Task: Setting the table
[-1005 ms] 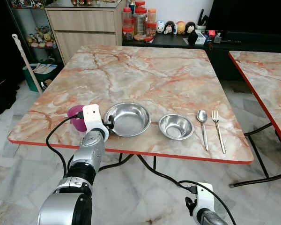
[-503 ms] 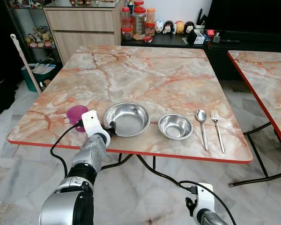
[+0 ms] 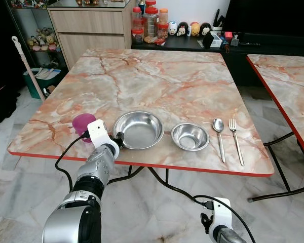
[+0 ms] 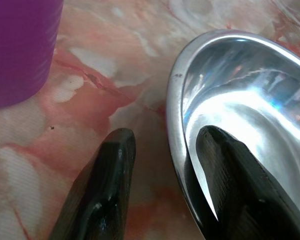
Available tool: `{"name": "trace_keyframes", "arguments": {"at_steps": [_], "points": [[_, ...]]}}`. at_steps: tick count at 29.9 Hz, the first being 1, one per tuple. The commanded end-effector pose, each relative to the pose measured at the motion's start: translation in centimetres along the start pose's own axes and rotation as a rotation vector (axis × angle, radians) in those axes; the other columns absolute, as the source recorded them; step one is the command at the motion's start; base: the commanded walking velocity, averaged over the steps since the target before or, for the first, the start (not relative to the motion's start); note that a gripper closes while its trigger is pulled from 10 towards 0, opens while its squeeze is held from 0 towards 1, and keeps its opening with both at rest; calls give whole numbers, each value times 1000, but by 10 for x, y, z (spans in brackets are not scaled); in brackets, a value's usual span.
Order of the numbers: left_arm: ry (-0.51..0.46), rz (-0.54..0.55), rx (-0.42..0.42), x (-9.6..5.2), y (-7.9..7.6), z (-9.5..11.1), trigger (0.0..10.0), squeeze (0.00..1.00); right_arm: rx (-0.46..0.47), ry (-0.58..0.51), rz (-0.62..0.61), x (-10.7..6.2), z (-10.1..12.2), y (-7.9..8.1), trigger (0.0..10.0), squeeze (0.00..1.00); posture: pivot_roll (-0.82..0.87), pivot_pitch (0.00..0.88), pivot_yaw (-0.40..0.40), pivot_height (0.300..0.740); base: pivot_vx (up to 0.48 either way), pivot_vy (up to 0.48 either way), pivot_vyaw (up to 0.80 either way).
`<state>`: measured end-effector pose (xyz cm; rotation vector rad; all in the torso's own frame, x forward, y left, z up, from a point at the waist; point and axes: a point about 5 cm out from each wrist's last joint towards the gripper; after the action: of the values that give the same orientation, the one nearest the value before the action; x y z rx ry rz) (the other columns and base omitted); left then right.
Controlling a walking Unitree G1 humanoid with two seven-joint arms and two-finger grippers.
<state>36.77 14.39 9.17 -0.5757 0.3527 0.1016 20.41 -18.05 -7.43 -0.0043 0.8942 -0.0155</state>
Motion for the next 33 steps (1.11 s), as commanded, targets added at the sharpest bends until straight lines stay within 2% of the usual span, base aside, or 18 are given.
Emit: {"name": "trace_keyframes", "arguments": {"at_steps": [1,11,16,21,22,25,26,27,33], "points": [[-2,-2,21,1,-3,5,0,0,10,-2,4,1,3,1,10000,0,37,0,-13,740,0,0,0],[-30,-115,113,-5,-31,22,0,0,9,2,14,1,3,4,10000,0,52,0,-14,740,0,0,0],[-27,-117,146,-8,-33,26,0,0,8,3,19,1,3,5,10000,0,55,0,-13,740,0,0,0],[-64,-138,164,-13,-33,30,0,0,9,2,23,1,4,7,10000,0,57,0,-12,740,0,0,0],[-81,-146,160,-13,-34,32,10000,0,9,2,23,1,4,7,10000,0,55,0,-12,740,0,0,0],[-121,-150,155,-15,-34,36,10000,0,8,3,22,1,4,7,10000,0,55,0,-14,740,0,0,0],[-134,-148,155,-16,-34,37,10000,698,8,3,22,1,4,6,10000,0,55,0,-14,740,0,0,0],[-133,-136,154,-16,-31,37,10000,1000,8,3,20,1,3,6,10000,0,55,0,-14,740,0,0,0],[-89,-118,124,-19,-21,30,10000,1000,1,7,14,1,2,2,10000,0,52,0,-18,740,0,0,0]]}}
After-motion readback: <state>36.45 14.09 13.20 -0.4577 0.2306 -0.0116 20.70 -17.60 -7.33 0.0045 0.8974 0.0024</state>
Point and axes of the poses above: a point about 5 cm out from each wrist's last joint towards the gripper, its own x axis pointing out of the wrist towards the gripper, its own z axis along the axis of the wrist's last joint, y = z × x, and after that the axes turned 8 degrees about -x, right-handed
